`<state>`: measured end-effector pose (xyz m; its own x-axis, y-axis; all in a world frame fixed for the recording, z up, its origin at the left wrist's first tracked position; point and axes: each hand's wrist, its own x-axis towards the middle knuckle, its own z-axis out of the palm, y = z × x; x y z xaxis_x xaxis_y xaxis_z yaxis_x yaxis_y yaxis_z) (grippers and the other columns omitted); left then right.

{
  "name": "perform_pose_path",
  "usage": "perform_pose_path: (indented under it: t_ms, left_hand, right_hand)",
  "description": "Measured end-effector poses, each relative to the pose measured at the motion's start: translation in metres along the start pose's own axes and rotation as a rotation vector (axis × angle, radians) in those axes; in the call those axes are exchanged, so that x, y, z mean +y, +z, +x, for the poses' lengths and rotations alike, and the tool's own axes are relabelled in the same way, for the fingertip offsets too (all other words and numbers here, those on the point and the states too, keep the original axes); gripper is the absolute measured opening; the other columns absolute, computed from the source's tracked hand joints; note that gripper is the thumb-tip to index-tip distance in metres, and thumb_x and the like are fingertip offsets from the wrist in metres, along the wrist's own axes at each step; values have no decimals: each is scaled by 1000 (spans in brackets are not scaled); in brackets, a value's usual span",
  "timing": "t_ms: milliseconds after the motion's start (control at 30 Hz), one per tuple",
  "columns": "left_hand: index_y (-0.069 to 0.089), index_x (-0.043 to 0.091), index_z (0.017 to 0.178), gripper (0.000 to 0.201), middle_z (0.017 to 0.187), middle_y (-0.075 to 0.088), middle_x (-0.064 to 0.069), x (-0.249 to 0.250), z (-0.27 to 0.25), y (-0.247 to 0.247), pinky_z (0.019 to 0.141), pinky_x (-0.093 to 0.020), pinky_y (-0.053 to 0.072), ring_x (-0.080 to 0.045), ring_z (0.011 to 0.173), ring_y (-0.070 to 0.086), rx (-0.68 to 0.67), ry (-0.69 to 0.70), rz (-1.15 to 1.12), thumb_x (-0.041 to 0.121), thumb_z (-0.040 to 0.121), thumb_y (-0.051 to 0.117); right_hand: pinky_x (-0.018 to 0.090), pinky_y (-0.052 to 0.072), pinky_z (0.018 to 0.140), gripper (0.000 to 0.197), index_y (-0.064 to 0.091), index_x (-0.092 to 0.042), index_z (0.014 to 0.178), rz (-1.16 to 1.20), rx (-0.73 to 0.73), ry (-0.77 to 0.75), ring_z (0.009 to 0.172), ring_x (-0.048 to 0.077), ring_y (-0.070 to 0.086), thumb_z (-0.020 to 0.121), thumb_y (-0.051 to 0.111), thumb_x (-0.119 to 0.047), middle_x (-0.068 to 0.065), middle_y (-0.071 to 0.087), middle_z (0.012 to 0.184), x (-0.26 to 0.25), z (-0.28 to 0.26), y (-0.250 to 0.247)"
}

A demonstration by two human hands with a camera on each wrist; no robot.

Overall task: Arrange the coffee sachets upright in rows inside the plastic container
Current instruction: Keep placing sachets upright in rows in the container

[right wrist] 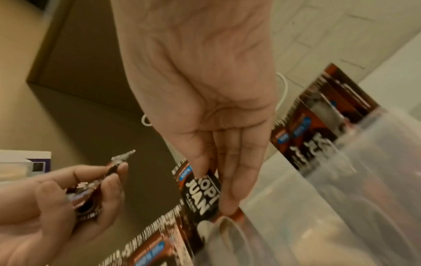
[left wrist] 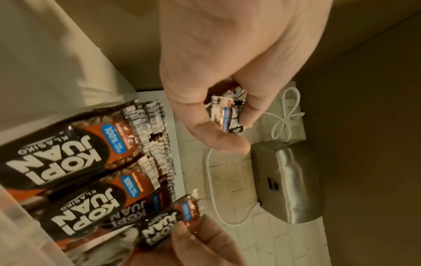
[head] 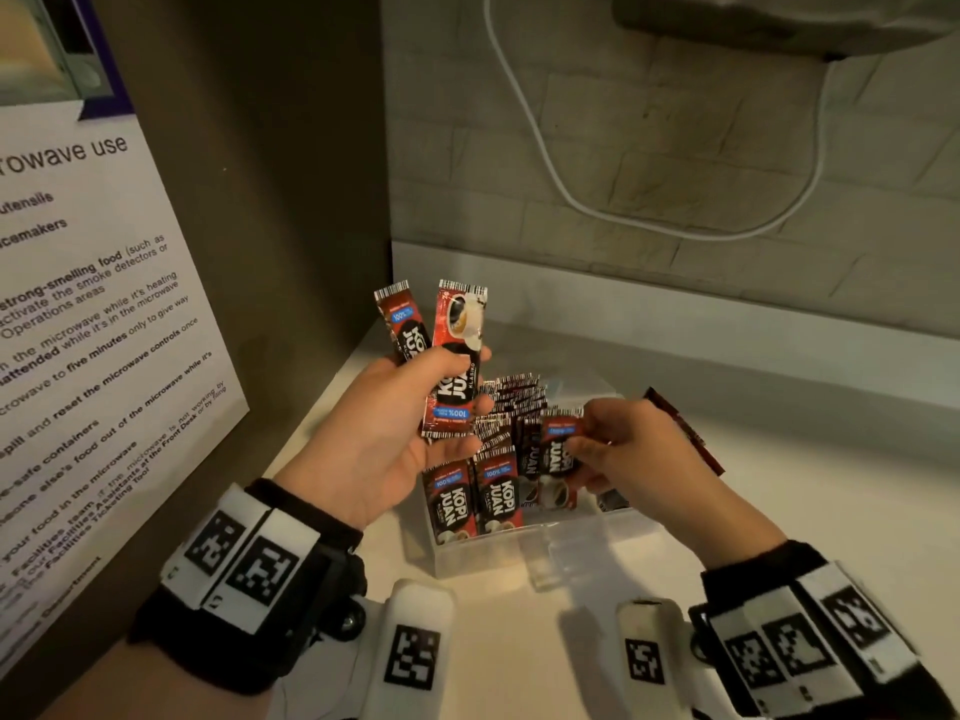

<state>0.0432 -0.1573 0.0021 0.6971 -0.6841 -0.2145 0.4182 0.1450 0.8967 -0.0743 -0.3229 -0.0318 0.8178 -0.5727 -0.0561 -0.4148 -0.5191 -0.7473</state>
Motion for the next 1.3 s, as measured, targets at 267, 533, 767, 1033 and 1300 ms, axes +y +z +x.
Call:
perform_pose_path:
  t_ms: [267,533,767,1033,1300]
  left_hand:
    - [71,12,100,17,78,69,-2,0,-1,-3,44,-21,50,-9,66,67,-1,2,0,18,93,57]
    - [71,12,99,16,76,70,-1,-1,1,-3,44,-21,50,-10,67,67,4,1,4,17,92,58]
    - [65,9,109,20,82,69,-5,-3,2,-1,43,-23,49,-11,67,68,19,-16,-14,12,91,58]
    - [65,12,93,10,75,72,-3,-7,1,2,43,-19,40,-10,61,67,-51,-18,170,8,83,68]
    - [67,14,84,20,67,69,0,-6,-2,5,39,-15,34,-8,58,62,-79,44,216,-6,78,67]
  right_hand:
    - [44,59,76,19,51,-3,73,191,-67,102,75,27,73,91,56,3,21,71,88,8,13,14]
    - [42,59,73,22,48,-8,74,219,-44,87,77,31,72,88,60,4,21,70,89,13,15,18]
    - [34,58,61,20,49,-10,80,142,-8,62,64,22,71,84,68,-3,11,68,87,14,14,15]
    - [28,44,51,30,58,-13,99,529,205,-217,58,18,57,81,72,-31,6,62,91,-36,-6,-7]
    - [8,35,44,4,68,-1,83,497,101,-247,42,-1,49,84,65,1,-9,59,50,-48,-7,-15]
